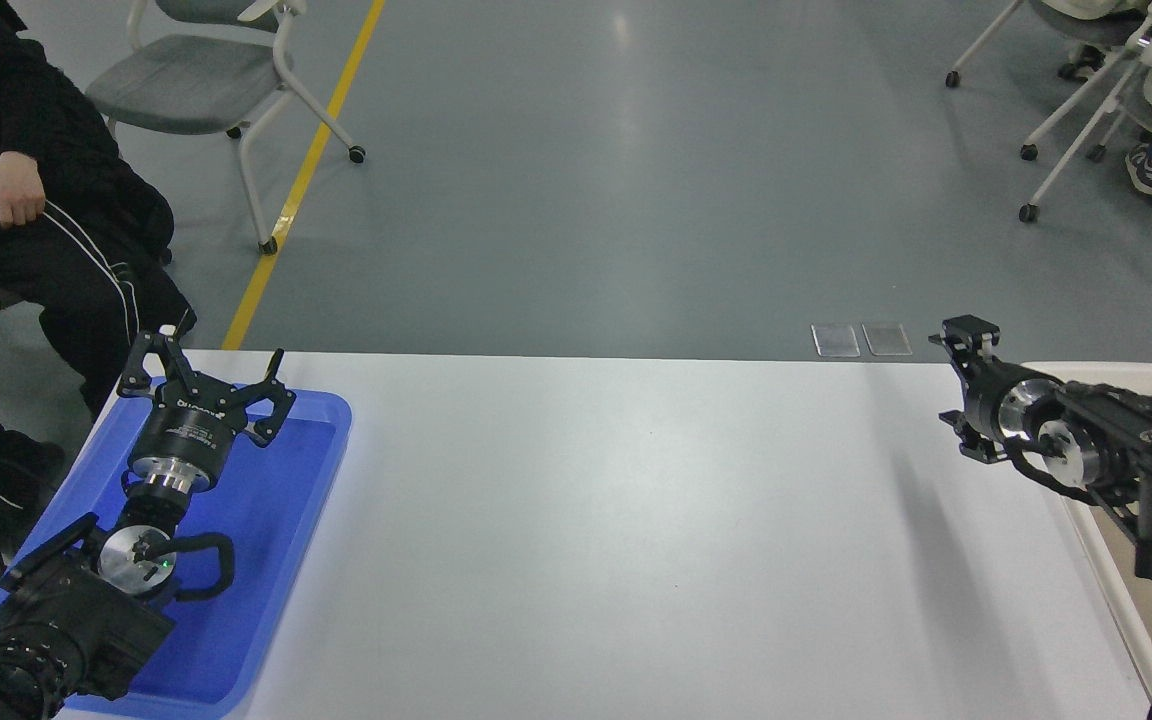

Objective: Pick up paper ball place in dustbin

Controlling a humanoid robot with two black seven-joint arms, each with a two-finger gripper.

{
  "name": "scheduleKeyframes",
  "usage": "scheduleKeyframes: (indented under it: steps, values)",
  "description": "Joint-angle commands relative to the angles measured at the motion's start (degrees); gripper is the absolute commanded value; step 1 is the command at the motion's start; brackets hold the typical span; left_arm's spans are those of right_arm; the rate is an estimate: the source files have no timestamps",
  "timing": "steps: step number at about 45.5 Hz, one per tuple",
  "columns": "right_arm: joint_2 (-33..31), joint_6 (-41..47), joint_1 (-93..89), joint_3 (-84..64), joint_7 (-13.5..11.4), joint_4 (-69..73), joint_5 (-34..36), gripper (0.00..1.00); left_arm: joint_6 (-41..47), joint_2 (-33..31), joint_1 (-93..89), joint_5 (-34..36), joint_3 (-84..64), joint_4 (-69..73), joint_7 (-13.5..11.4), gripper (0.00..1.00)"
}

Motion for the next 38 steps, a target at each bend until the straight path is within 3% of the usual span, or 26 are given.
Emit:
scheduleKeyframes:
  steps: [1, 7, 14, 19, 24, 38]
  values:
    - [4.0, -0.1, -1.7, 9.8, 6.9, 1.5, 6.1, 1.0, 0.0, 0.0, 0.0, 0.0, 0.0, 0.0, 0.0, 1.0]
    - [6.0, 0.1, -4.0, 12.6, 16.1, 1.7, 10.2, 1.0, 0.0, 0.0, 0.0, 0.0, 0.0, 0.0, 0.0, 1.0]
    - [8.8, 1.4, -7.8, 13.6, 23.6, 2.0, 18.8, 1.0, 0.0, 0.0, 0.0, 0.0, 0.0, 0.0, 0.0, 1.0]
    - [11.0, 2.2, -10.0, 13.6, 27.8, 2.3, 19.8, 1.0, 0.0, 0.0, 0.0, 0.0, 0.0, 0.0, 0.0, 1.0]
    - [11.3, 2.2, -11.5, 13.9, 29.4, 2.4, 19.8, 1.0, 0.0, 0.0, 0.0, 0.0, 0.0, 0.0, 0.0, 1.0]
    - [11.8, 2.3, -14.1, 13.4, 29.6, 3.0, 18.6, 1.0, 0.0, 0.0, 0.0, 0.0, 0.0, 0.0, 0.0, 1.0]
